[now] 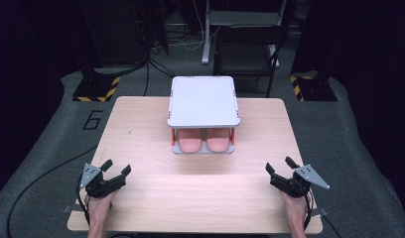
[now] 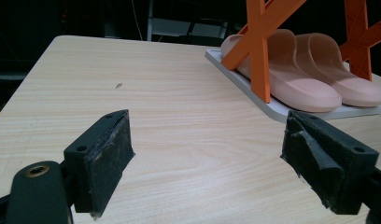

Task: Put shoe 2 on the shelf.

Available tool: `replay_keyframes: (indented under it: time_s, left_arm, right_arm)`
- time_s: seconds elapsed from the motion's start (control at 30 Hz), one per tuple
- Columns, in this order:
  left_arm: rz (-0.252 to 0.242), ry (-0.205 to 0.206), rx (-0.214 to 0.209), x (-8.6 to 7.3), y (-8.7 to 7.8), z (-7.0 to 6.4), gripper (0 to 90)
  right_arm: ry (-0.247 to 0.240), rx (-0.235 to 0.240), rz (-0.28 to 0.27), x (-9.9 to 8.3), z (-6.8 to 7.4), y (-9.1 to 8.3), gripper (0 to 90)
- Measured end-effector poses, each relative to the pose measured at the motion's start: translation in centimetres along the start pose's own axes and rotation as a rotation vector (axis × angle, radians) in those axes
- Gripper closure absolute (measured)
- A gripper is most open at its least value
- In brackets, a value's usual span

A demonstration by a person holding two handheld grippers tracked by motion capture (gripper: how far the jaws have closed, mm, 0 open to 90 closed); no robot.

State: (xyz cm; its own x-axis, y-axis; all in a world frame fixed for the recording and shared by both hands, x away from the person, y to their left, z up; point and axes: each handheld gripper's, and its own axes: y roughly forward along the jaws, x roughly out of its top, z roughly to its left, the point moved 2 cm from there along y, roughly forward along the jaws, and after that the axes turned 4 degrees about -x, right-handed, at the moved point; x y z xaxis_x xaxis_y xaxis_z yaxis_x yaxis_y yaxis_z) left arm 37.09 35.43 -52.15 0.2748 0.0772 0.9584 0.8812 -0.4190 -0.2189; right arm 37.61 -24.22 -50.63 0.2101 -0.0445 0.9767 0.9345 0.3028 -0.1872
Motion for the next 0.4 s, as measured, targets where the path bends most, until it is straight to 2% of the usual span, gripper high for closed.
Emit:
replay_keyframes:
  time_s: [0.1,0.27,0.4]
  left_arm:
    - [0.01,0.001,0.008,-0.08,0.04,0.06,15.4]
    - [0.075,0.014,0.051,-0.46,0.2,0.38,15.0]
    - [0.064,0.013,0.048,-0.41,0.18,0.4,14.6]
  right_arm:
    - [0.0,-0.006,0.003,-0.01,0.09,0.02,14.4]
    - [-0.022,-0.012,0.044,-0.32,0.35,0.44,13.6]
    - [-0.034,-0.013,0.05,-0.33,0.49,0.48,13.7]
